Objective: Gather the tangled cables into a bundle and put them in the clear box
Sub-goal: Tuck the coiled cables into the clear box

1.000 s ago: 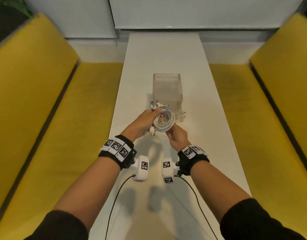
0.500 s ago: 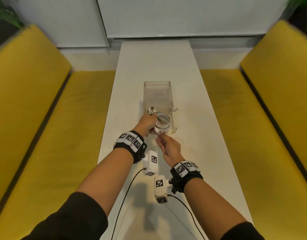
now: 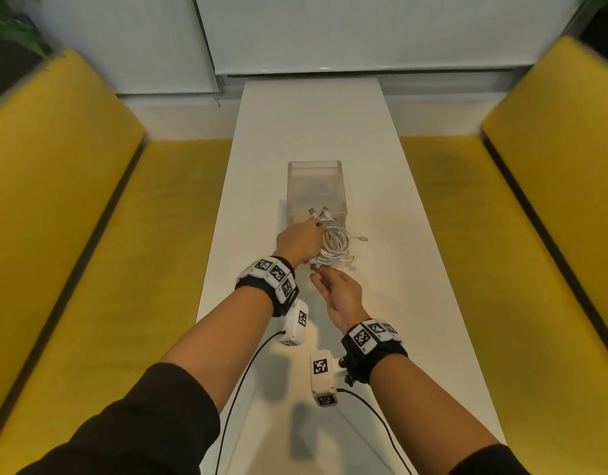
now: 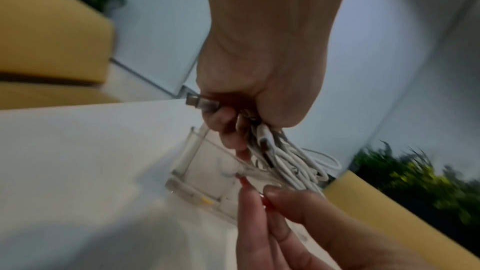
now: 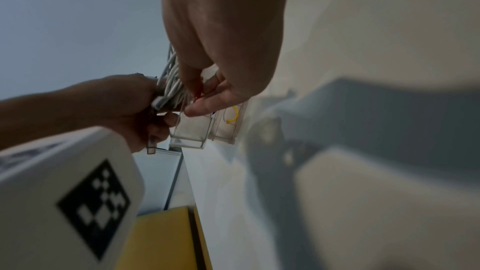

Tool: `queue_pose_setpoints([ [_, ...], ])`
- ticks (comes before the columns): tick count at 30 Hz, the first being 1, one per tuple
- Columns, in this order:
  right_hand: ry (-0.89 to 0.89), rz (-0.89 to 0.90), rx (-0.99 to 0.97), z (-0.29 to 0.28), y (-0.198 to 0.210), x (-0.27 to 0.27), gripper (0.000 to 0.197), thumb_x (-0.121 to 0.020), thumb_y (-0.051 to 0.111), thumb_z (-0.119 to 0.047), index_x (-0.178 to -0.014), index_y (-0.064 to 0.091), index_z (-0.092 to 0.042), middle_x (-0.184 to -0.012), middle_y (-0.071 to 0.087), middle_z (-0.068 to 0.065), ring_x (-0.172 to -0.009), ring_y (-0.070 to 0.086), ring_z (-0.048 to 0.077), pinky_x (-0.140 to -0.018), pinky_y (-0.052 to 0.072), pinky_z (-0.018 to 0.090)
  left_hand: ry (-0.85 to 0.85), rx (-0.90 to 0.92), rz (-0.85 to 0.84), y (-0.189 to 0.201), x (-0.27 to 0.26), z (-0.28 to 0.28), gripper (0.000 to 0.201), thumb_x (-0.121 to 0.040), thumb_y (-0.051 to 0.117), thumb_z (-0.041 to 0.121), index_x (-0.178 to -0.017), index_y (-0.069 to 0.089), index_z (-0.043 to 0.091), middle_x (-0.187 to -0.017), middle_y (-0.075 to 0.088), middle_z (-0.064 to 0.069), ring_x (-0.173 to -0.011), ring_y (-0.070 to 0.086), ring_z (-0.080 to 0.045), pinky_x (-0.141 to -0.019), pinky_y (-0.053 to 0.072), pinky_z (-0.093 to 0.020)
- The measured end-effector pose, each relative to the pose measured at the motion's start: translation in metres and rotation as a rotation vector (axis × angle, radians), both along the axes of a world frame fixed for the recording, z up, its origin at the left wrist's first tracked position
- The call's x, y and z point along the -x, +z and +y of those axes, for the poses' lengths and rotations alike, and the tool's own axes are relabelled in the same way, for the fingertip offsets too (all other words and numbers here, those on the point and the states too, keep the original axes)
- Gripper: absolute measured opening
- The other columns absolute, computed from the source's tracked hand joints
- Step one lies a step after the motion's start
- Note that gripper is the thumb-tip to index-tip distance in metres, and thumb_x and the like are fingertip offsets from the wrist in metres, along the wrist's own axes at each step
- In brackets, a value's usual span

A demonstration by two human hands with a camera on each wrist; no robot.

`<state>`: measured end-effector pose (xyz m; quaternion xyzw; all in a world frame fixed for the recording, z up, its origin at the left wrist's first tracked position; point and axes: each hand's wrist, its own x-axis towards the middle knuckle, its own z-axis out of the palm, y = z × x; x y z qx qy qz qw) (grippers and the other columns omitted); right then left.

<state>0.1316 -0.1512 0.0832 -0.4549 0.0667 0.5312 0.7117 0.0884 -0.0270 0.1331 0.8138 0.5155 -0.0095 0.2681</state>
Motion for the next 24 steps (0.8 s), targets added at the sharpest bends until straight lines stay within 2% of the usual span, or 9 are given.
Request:
queue_pose_setpoints([
  [4, -0.006, 0.003, -0.002, 0.001, 0.000, 0.002, 0.022, -0.090, 0.061, 0.007, -0.110, 0.060, 0.014, -0.096, 0.066, 0.021, -0.087, 0.066, 0.025, -0.077, 0.061, 0.027, 0.006, -0.044, 0.025, -0.003, 0.002, 0.004, 0.047, -0.105, 0.027, 0.046, -0.129, 0.050, 0.014, -0.120, 0.065, -0.013, -0.098, 0.066, -0.034, -0.085, 0.052, -0.042],
  [8, -0.025, 0.013, -0.016, 0.005, 0.002, 0.003, 0.028, -0.090, 0.061, 0.007, -0.116, 0.056, 0.018, -0.099, 0.066, 0.025, -0.094, 0.065, 0.029, -0.077, 0.061, 0.028, 0.064, -0.272, 0.046, -0.004, -0.006, -0.009, 0.040, -0.106, 0.039, 0.035, -0.131, 0.044, 0.004, -0.128, 0.057, -0.017, -0.114, 0.059, -0.036, -0.081, 0.048, -0.044],
  [11, -0.034, 0.004, -0.005, 0.005, 0.002, 0.003, 0.031, -0.090, 0.060, 0.007, -0.118, 0.055, 0.020, -0.102, 0.066, 0.025, -0.092, 0.067, 0.028, -0.073, 0.061, 0.026, 0.058, -0.413, -0.021, -0.007, -0.004, -0.012, 0.033, -0.103, 0.051, 0.020, -0.130, 0.043, 0.005, -0.120, 0.060, -0.016, -0.109, 0.057, -0.034, -0.070, 0.050, -0.044],
  [13, -0.033, -0.001, 0.002, 0.006, 0.001, 0.003, 0.030, -0.090, 0.060, 0.008, -0.117, 0.056, 0.020, -0.098, 0.066, 0.023, -0.088, 0.067, 0.026, -0.070, 0.061, 0.024, -0.023, -0.484, -0.070, -0.007, 0.000, -0.013, 0.032, -0.097, 0.056, 0.007, -0.128, 0.048, 0.003, -0.113, 0.063, -0.018, -0.105, 0.057, -0.036, -0.065, 0.051, -0.045],
  [16, -0.026, -0.012, 0.009, 0.008, 0.001, 0.002, 0.024, -0.090, 0.060, 0.008, -0.113, 0.058, 0.017, -0.093, 0.066, 0.020, -0.084, 0.066, 0.025, -0.071, 0.061, 0.025, -0.147, -0.629, -0.109, -0.011, 0.007, -0.014, 0.034, -0.076, 0.073, -0.009, -0.108, 0.064, -0.002, -0.095, 0.065, -0.021, -0.088, 0.063, -0.039, -0.058, 0.052, -0.040],
  [17, -0.020, -0.020, 0.015, 0.008, 0.001, 0.001, 0.021, -0.090, 0.060, 0.008, -0.110, 0.059, 0.015, -0.092, 0.066, 0.020, -0.083, 0.067, 0.024, -0.071, 0.061, 0.025, -0.174, -0.654, -0.097, -0.014, 0.009, -0.014, 0.036, -0.071, 0.076, -0.010, -0.104, 0.066, -0.002, -0.095, 0.065, -0.021, -0.086, 0.063, -0.038, -0.058, 0.052, -0.039],
  [19, -0.012, -0.032, 0.018, 0.008, 0.001, 0.001, 0.017, -0.089, 0.062, 0.008, -0.105, 0.060, 0.012, -0.093, 0.066, 0.020, -0.085, 0.067, 0.025, -0.072, 0.061, 0.025, -0.229, -0.661, -0.076, -0.014, 0.015, -0.015, 0.045, -0.069, 0.079, -0.008, -0.111, 0.065, -0.001, -0.100, 0.064, -0.018, -0.087, 0.063, -0.034, -0.060, 0.052, -0.037],
  [22, -0.007, -0.046, 0.015, 0.008, 0.001, 0.001, 0.009, -0.088, 0.064, 0.008, -0.096, 0.062, 0.011, -0.095, 0.065, 0.023, -0.092, 0.065, 0.028, -0.070, 0.061, 0.024, -0.314, -0.548, -0.085, -0.007, 0.025, -0.019, 0.070, -0.080, 0.071, -0.004, -0.144, 0.047, 0.008, -0.115, 0.060, -0.017, -0.105, 0.057, -0.034, -0.067, 0.052, -0.040],
  [24, 0.005, -0.061, 0.014, 0.009, 0.001, 0.001, 0.003, -0.088, 0.063, 0.008, -0.091, 0.063, 0.010, -0.095, 0.064, 0.024, -0.093, 0.065, 0.029, -0.070, 0.061, 0.025, -0.356, -0.521, -0.063, -0.006, 0.028, -0.020, 0.063, -0.090, 0.061, 0.006, -0.149, 0.042, 0.014, -0.128, 0.057, -0.016, -0.117, 0.053, -0.034, -0.075, 0.054, -0.043],
])
